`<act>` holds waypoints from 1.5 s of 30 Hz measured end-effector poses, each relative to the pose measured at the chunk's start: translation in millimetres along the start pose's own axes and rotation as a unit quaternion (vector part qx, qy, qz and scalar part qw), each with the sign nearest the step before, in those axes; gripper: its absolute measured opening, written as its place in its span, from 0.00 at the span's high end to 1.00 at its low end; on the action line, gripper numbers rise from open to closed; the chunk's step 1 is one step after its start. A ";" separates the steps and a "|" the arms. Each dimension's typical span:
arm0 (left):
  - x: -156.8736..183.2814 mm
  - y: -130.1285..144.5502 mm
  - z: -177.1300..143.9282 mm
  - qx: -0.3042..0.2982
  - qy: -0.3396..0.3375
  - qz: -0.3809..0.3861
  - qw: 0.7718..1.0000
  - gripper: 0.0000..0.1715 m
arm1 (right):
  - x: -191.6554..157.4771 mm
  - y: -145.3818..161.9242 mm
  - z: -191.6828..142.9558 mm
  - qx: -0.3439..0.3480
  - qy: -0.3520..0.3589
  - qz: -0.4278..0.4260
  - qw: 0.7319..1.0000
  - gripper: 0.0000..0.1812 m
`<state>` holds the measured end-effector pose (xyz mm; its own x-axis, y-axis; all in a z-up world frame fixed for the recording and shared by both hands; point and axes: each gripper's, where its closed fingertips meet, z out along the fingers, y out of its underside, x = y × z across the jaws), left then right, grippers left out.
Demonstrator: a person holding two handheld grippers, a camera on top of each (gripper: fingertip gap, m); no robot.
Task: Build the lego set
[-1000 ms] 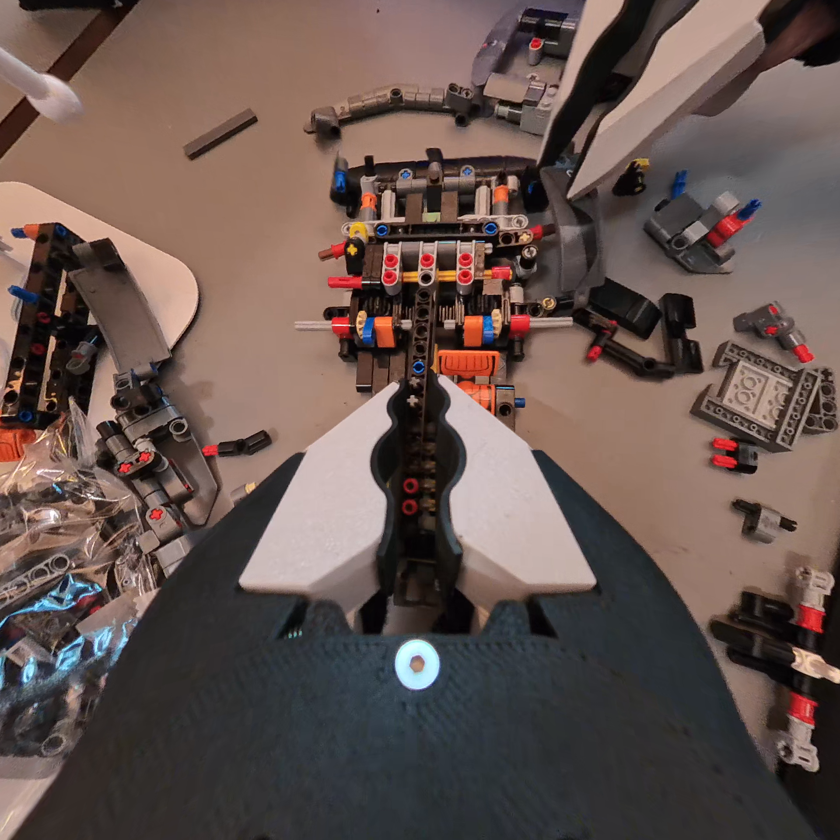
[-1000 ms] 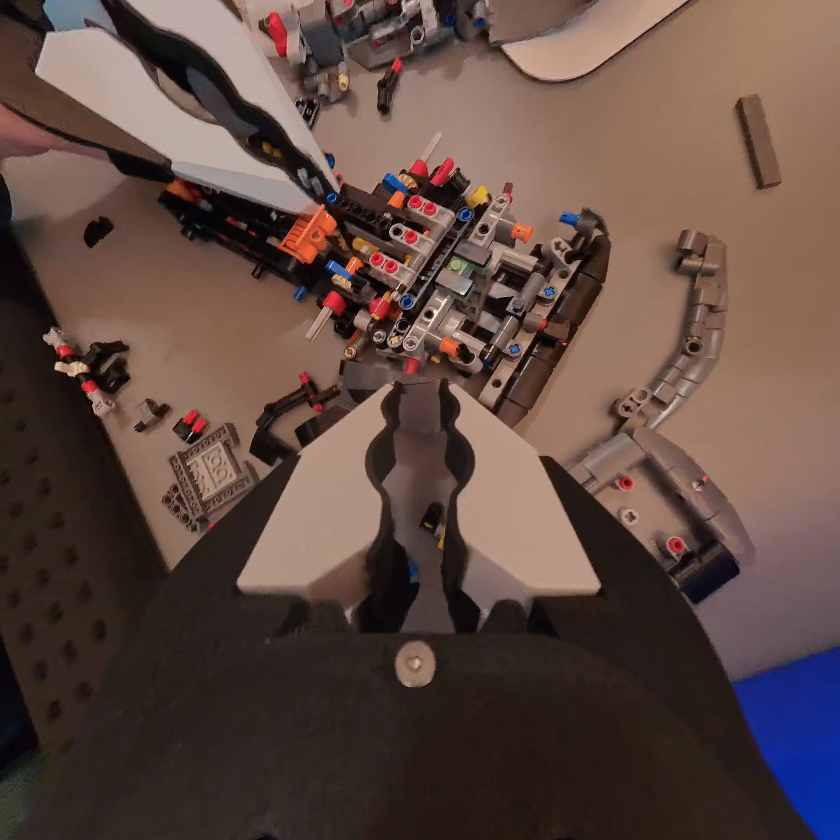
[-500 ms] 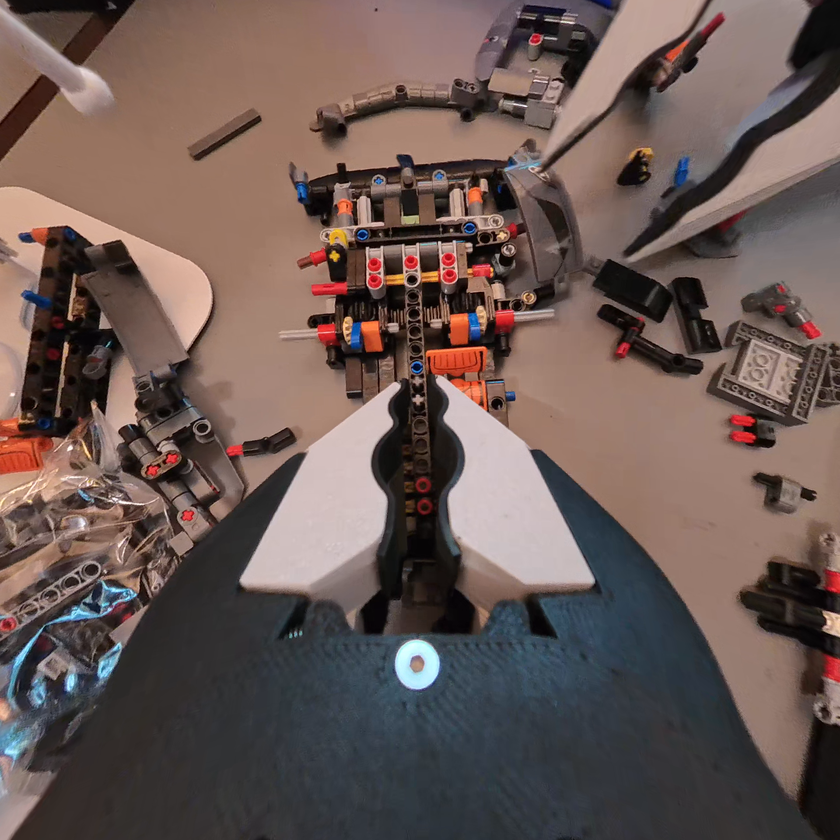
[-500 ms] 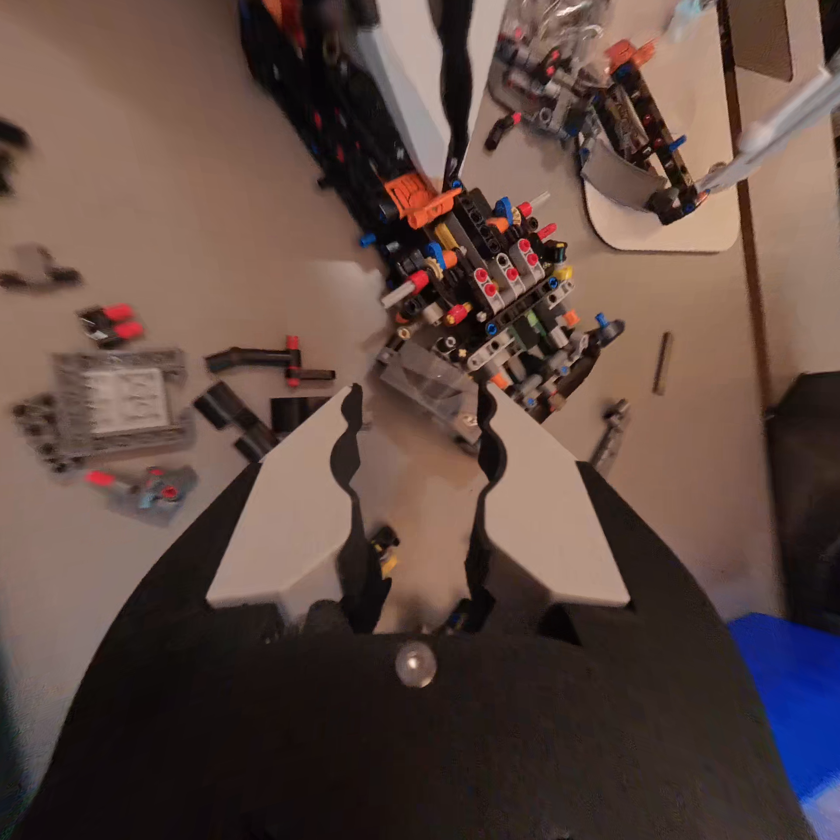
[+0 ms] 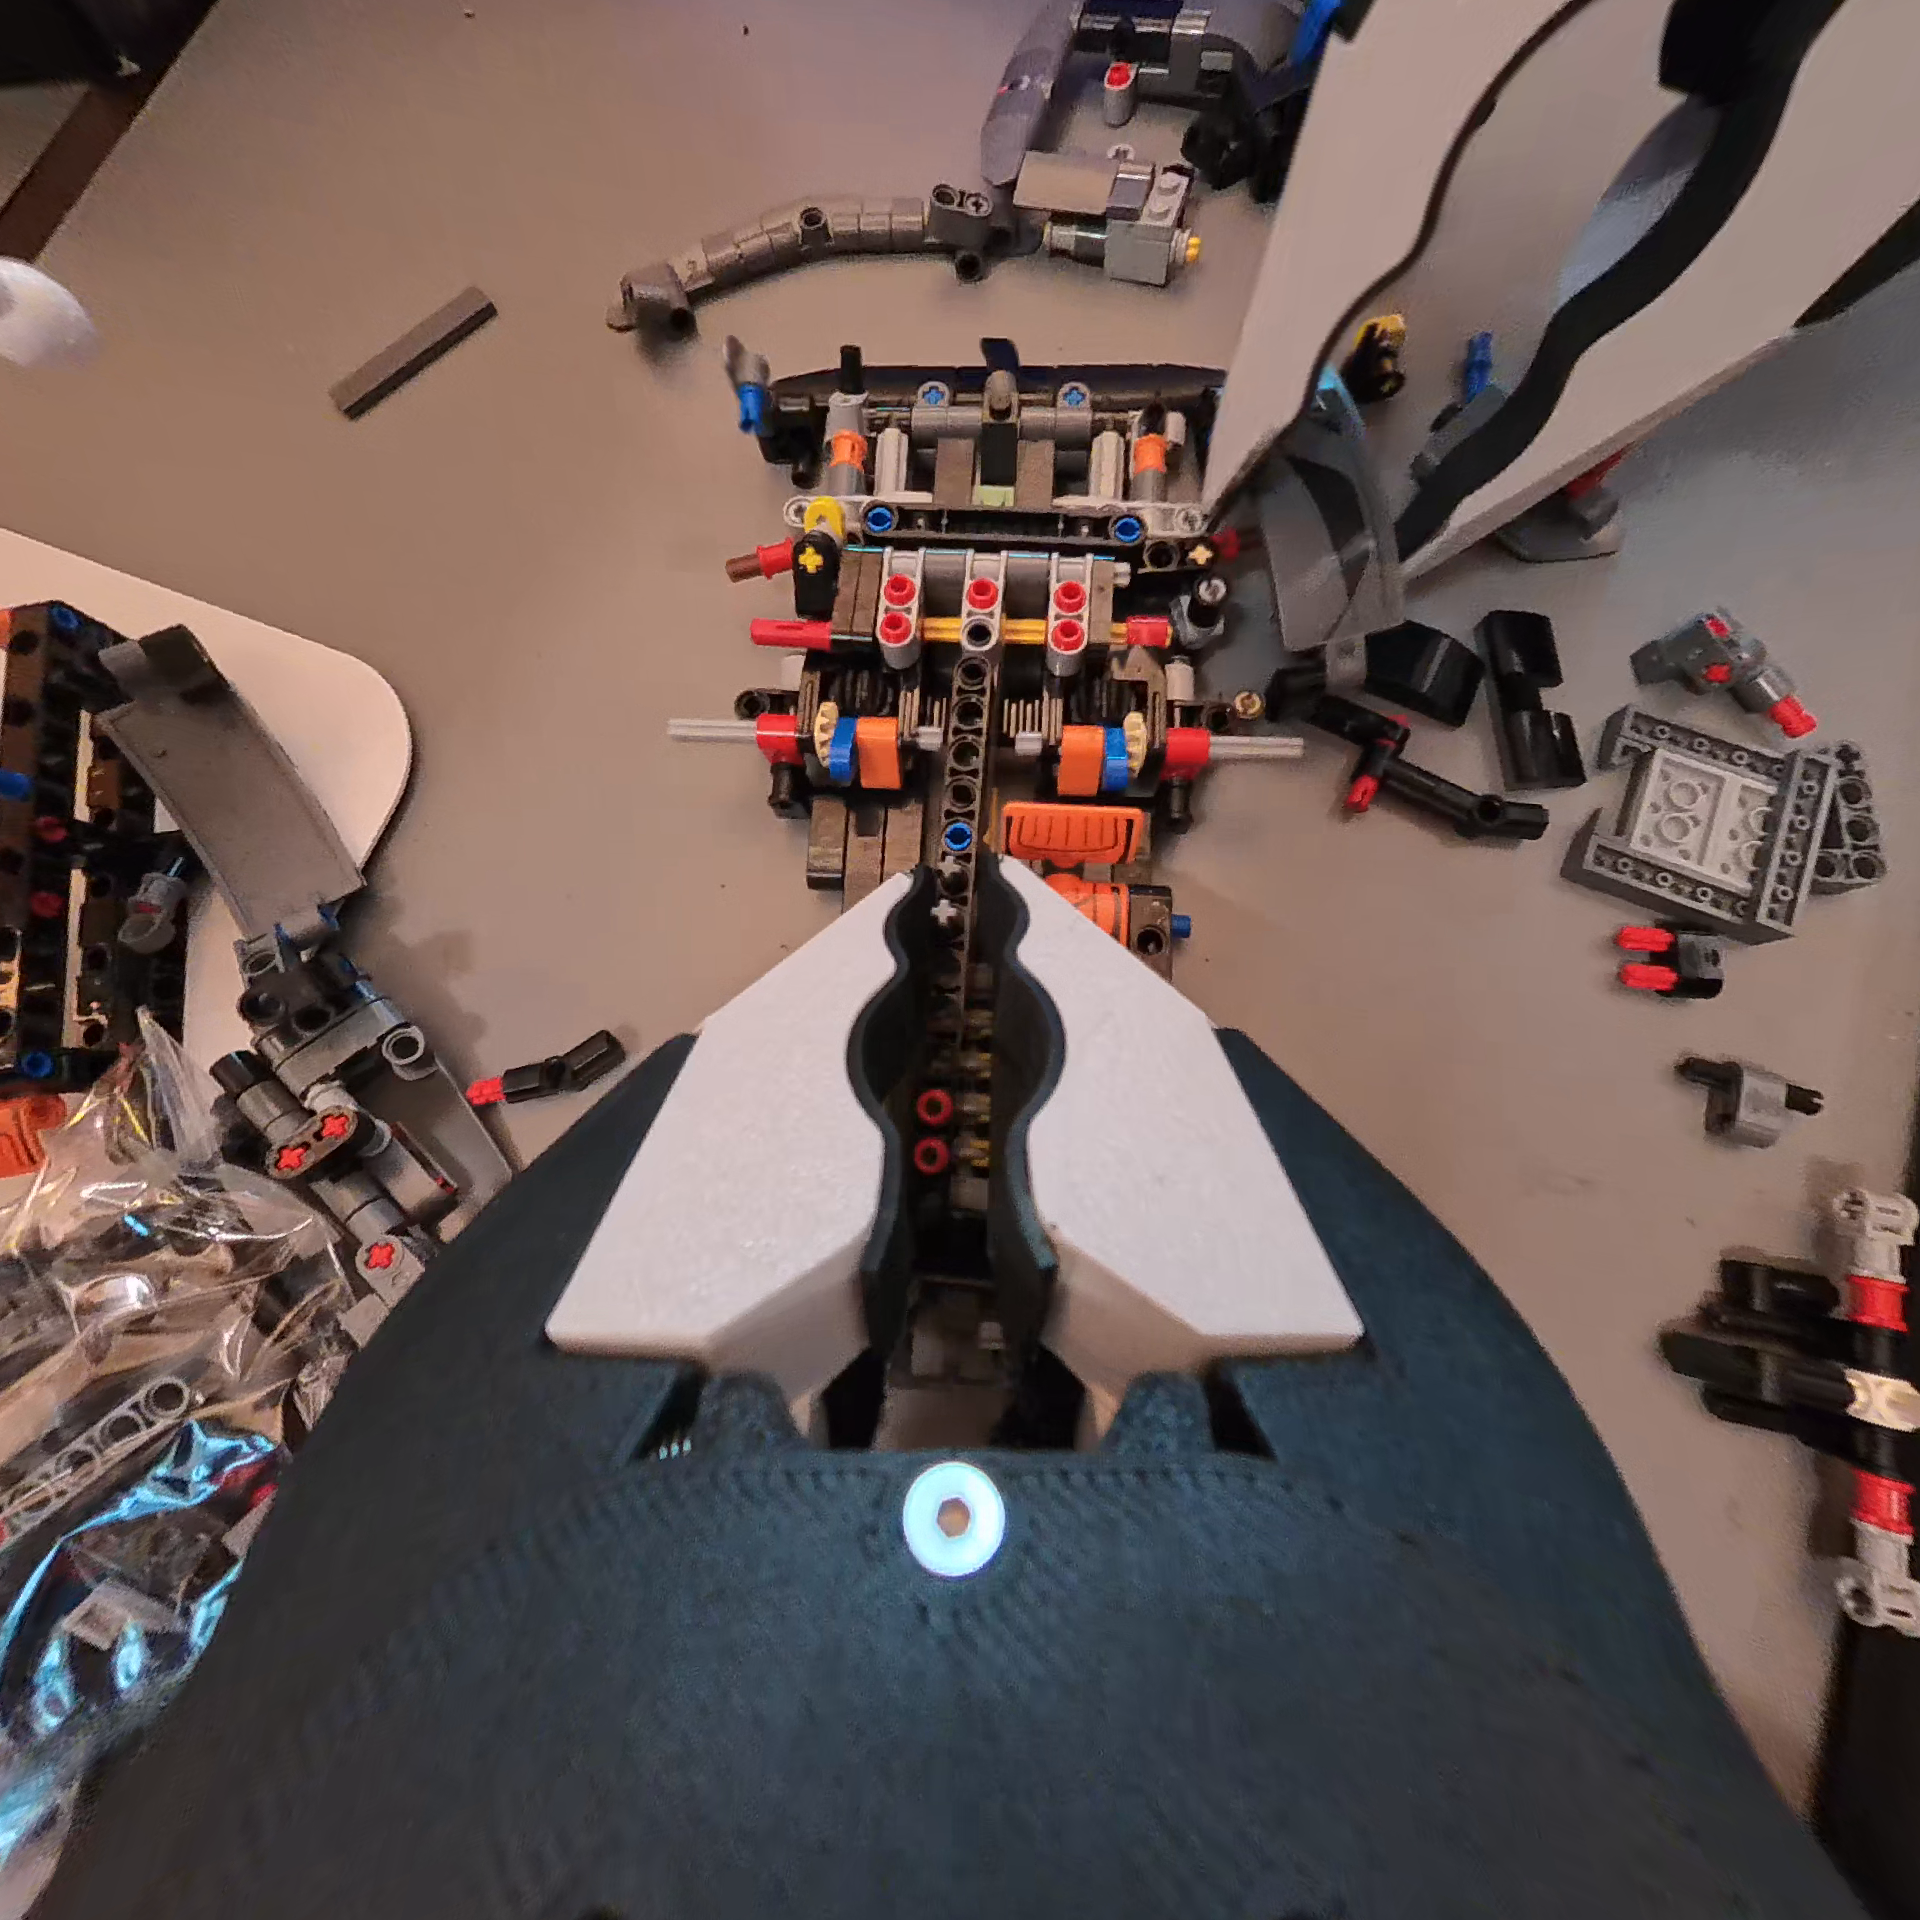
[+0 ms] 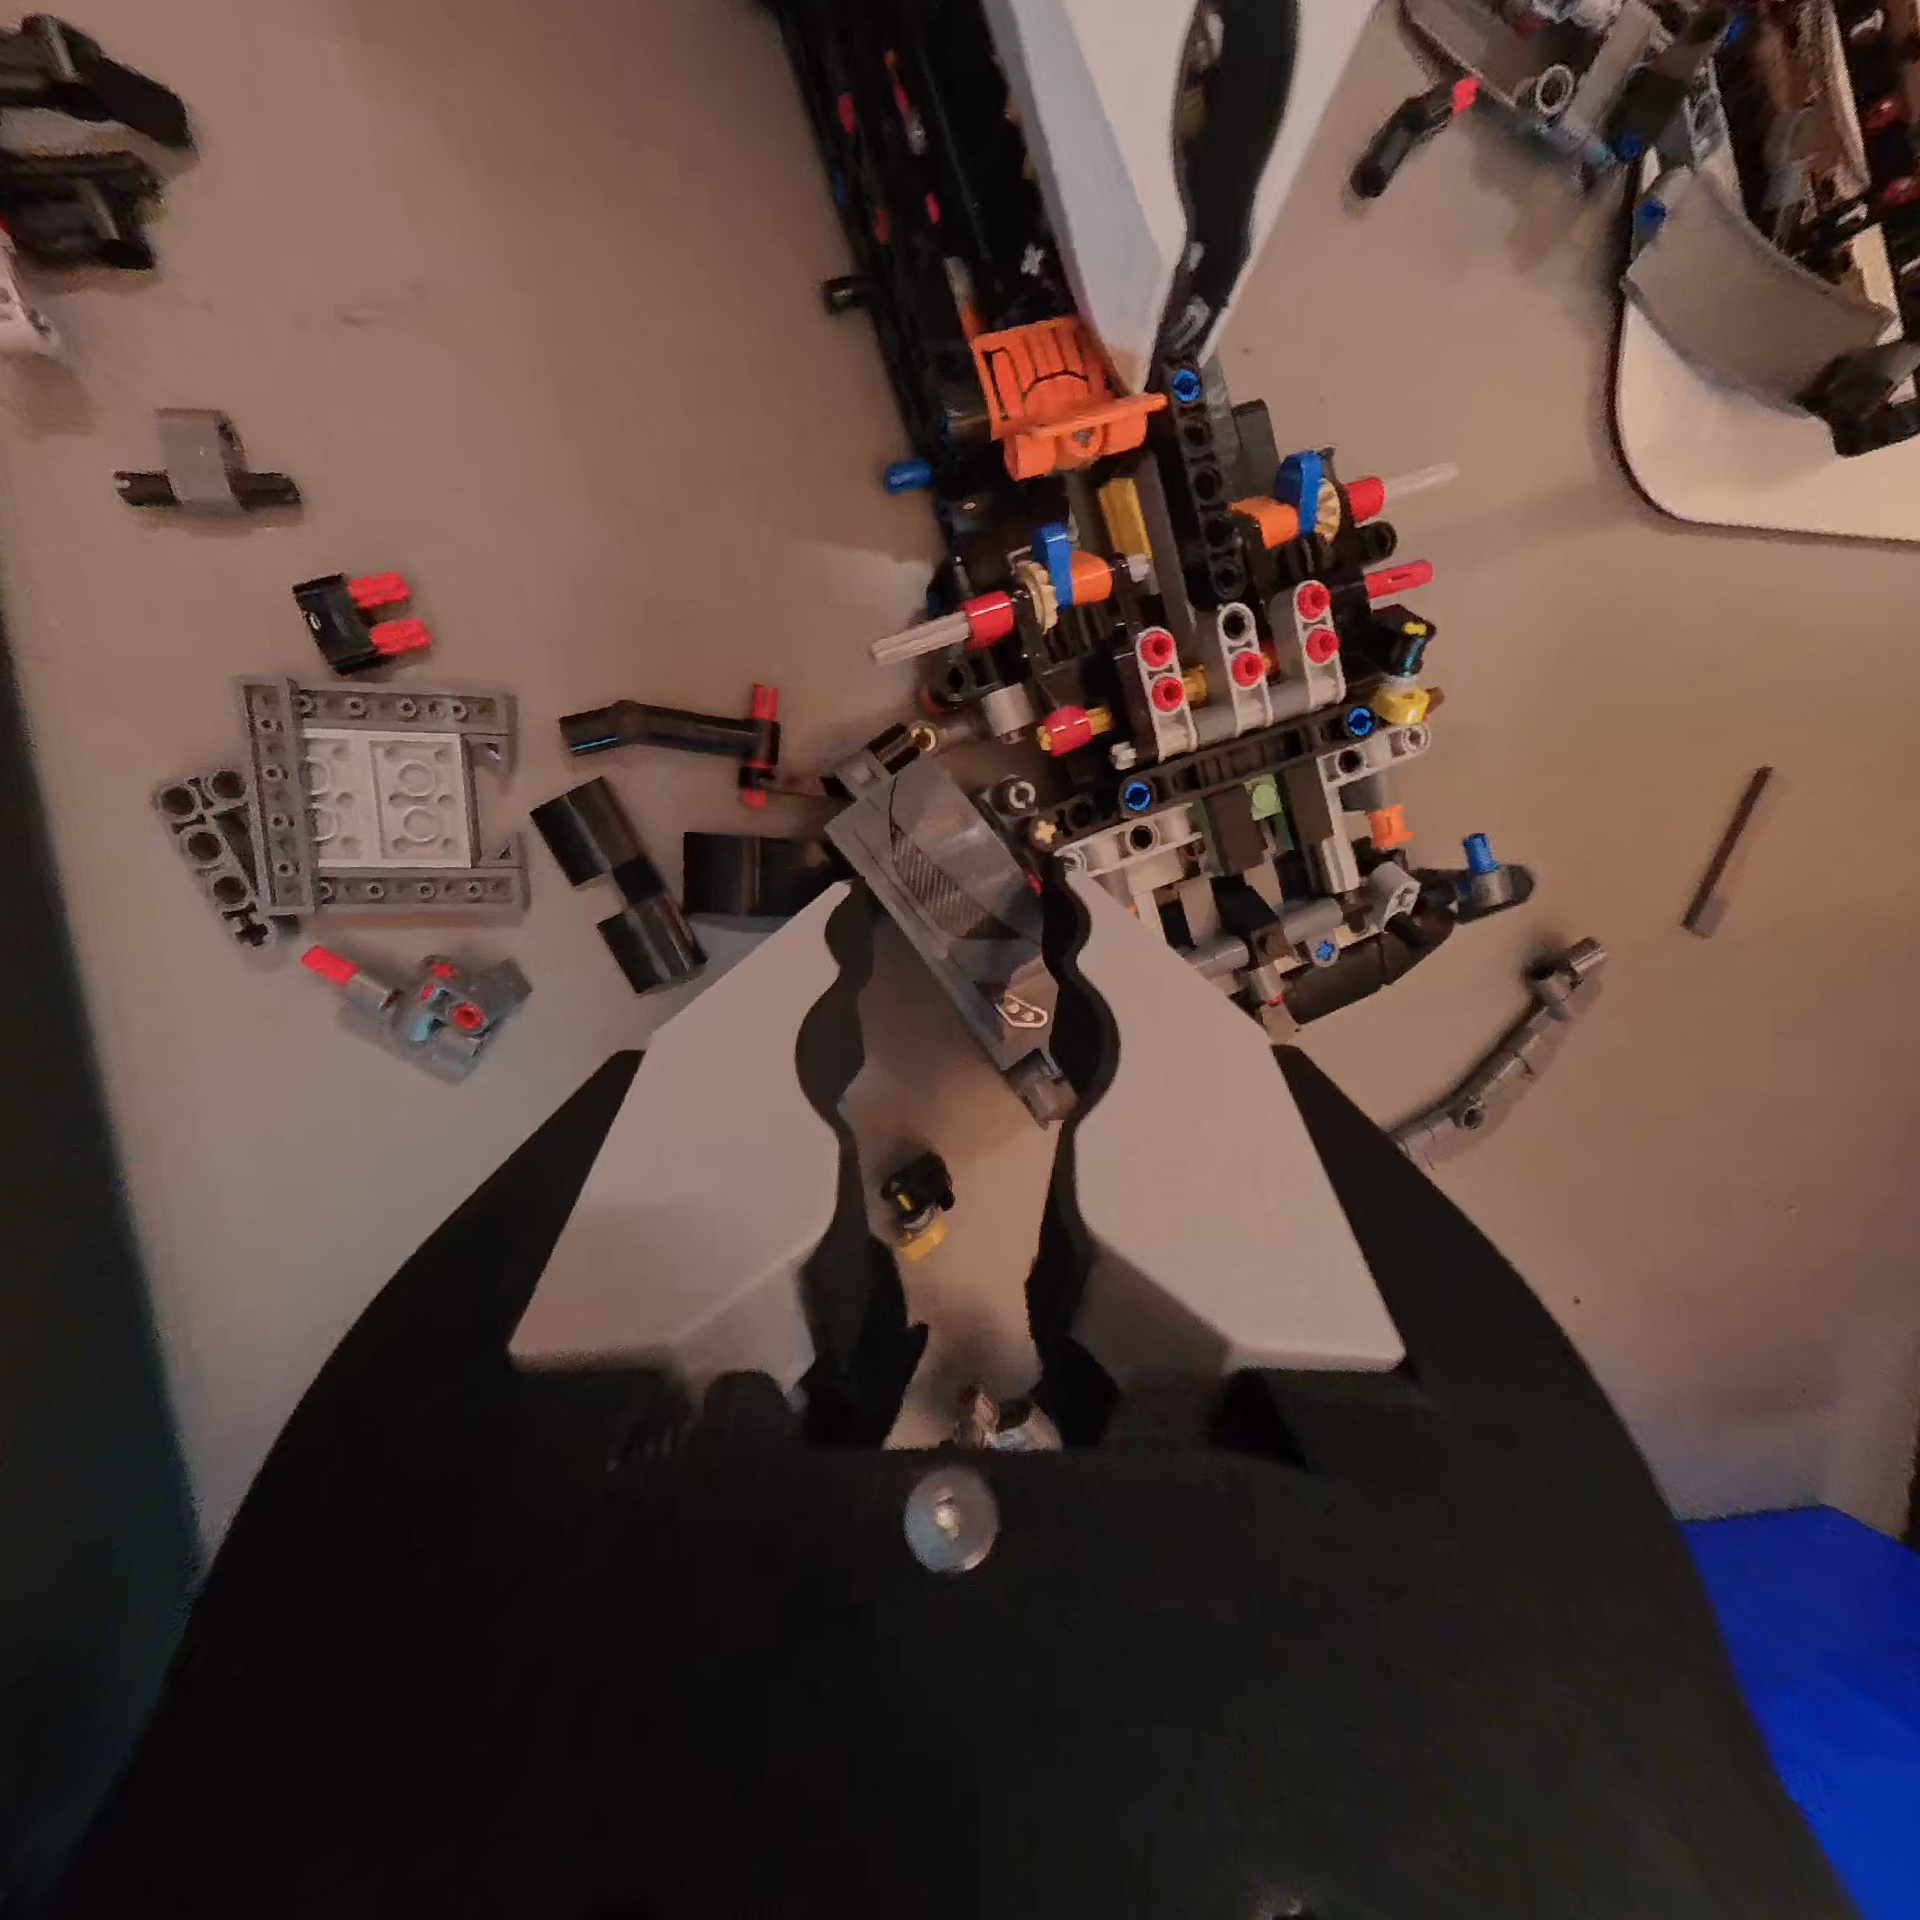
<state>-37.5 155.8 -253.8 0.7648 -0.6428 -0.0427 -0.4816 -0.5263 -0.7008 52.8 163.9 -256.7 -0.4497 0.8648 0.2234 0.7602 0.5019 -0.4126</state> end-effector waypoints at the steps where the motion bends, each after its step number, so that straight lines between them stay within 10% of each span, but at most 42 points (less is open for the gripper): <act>1: 0.8 0.1 0.0 -0.002 0.000 0.004 1.000 0.96 | -0.5 -0.6 -0.9 0.005 -0.006 0.003 1.000 0.83; 11: 3.0 -0.2 -0.4 0.006 0.009 0.001 1.000 0.97 | 51.4 10.8 -36.0 0.167 0.006 0.243 0.956 0.89; 18: 1.7 0.9 -2.2 0.001 0.000 0.003 1.000 0.97 | 49.3 24.5 -40.1 0.155 0.007 0.267 0.951 0.96; 21: 3.0 1.0 -3.3 -0.001 -0.001 0.008 1.000 0.97 | 44.7 32.6 -27.3 0.102 0.016 0.263 0.959 0.81; 31: 20.6 -46.6 -17.8 0.083 -0.024 0.042 0.995 0.84 | 47.0 20.0 -18.7 0.110 0.012 0.295 0.949 0.97; 38: 31.1 -42.9 42.8 -0.055 -0.105 0.152 0.981 0.73 | 47.1 15.8 -10.7 0.102 0.017 0.313 0.944 0.81; 45: 18.5 -46.9 50.2 -0.080 -0.148 0.146 0.975 0.71 | 50.0 20.4 1.1 0.066 0.039 0.313 0.947 0.96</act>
<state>20.7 196.5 -257.4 0.6642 -0.6016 -0.4438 -0.7393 -0.4402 -0.5096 45.3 217.4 -254.9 0.1093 0.9932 -0.0397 0.7991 -0.1116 -0.5908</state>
